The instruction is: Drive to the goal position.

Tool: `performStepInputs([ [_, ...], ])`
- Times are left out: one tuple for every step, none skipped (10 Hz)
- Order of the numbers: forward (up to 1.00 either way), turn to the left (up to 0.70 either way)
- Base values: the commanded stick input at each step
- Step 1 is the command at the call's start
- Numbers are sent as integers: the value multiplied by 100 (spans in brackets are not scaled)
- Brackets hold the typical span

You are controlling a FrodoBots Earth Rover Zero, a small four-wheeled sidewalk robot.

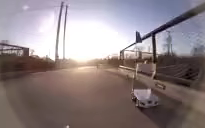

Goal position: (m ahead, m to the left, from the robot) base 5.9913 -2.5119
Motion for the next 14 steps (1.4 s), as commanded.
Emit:
performStepInputs([
  [70,14],
  [70,14],
  [70,14],
  [70,14],
  [70,14],
  [70,14],
  [70,14],
  [70,14],
  [70,14],
  [70,14],
  [70,14],
  [70,14],
  [70,14],
  [70,14],
])
